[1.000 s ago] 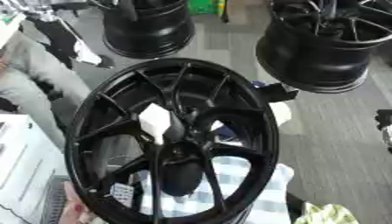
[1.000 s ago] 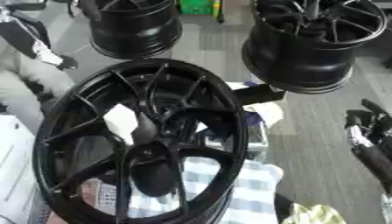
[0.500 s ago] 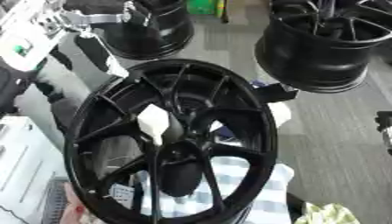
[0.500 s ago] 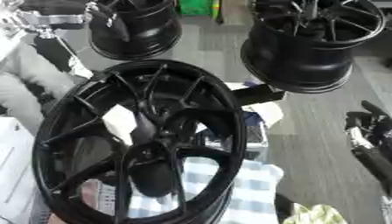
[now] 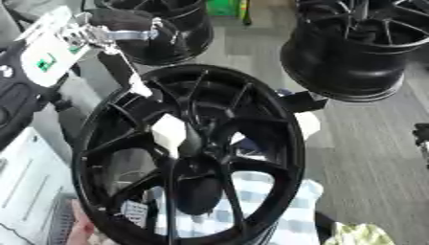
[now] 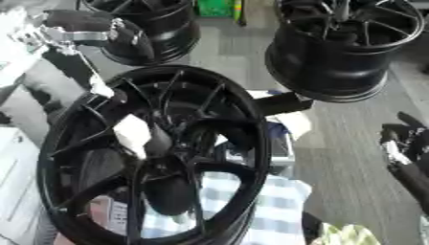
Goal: Pull the pin out of the wheel hub.
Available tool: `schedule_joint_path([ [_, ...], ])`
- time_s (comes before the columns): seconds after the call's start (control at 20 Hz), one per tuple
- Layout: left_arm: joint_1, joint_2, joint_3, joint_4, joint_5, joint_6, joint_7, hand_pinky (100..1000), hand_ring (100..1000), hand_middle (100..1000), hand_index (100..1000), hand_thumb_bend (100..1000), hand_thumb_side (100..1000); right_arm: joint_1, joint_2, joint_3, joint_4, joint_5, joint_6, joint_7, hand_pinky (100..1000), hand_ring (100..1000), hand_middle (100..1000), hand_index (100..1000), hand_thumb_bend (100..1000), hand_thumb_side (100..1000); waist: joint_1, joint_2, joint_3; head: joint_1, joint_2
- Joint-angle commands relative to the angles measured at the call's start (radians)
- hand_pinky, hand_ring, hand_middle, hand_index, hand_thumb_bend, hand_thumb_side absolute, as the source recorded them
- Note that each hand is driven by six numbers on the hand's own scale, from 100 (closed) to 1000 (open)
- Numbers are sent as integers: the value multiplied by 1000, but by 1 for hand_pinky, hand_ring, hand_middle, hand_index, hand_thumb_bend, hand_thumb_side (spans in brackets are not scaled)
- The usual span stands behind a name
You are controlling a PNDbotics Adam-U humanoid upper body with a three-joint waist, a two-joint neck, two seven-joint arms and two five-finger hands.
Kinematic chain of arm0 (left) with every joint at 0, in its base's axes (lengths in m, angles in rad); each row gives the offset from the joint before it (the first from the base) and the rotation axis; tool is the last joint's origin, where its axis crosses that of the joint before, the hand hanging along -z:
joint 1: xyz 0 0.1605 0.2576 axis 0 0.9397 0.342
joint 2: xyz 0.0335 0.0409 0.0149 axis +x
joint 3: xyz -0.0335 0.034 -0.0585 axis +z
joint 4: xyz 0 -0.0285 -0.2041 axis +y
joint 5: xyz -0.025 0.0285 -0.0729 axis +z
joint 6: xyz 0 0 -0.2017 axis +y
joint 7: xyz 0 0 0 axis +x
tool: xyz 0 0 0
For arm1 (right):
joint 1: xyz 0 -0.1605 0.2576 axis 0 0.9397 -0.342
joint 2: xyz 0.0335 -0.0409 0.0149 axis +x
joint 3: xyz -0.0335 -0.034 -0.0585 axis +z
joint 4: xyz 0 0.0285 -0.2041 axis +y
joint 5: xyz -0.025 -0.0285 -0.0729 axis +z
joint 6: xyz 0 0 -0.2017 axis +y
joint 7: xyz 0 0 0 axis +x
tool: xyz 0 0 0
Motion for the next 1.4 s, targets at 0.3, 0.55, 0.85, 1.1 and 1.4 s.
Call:
schedule_joint_path([
  [0.3, 28, 119, -30, -65, 41, -332, -306, 806, 775, 781, 852, 624, 335, -8, -31, -7, -7, 0, 0, 1, 806, 806, 735, 936, 100, 466, 6, -16, 4, 2, 5],
  [0.55, 70, 161, -60, -116, 42, -332, -306, 810, 776, 782, 856, 625, 333, -10, -33, -6, -6, 1, 0, 2, 806, 806, 735, 936, 100, 466, 9, -15, 6, 2, 5],
  [0.85, 89, 131, -84, -90, 32, -324, -306, 810, 770, 772, 848, 607, 332, -13, -30, -4, -6, 1, 0, 4, 806, 806, 735, 936, 100, 468, 5, -13, 3, 12, 5],
  [1.1, 91, 78, -84, -58, 16, -325, -306, 811, 768, 770, 846, 595, 329, -15, -26, -5, -7, -1, 0, 4, 807, 805, 735, 936, 100, 467, 0, -9, -2, 21, 5],
  [1.4, 91, 37, -76, -37, 14, -320, -306, 810, 762, 766, 842, 586, 331, -16, -23, -5, -7, -2, 0, 5, 806, 805, 734, 936, 100, 467, -2, -6, -4, 22, 5],
])
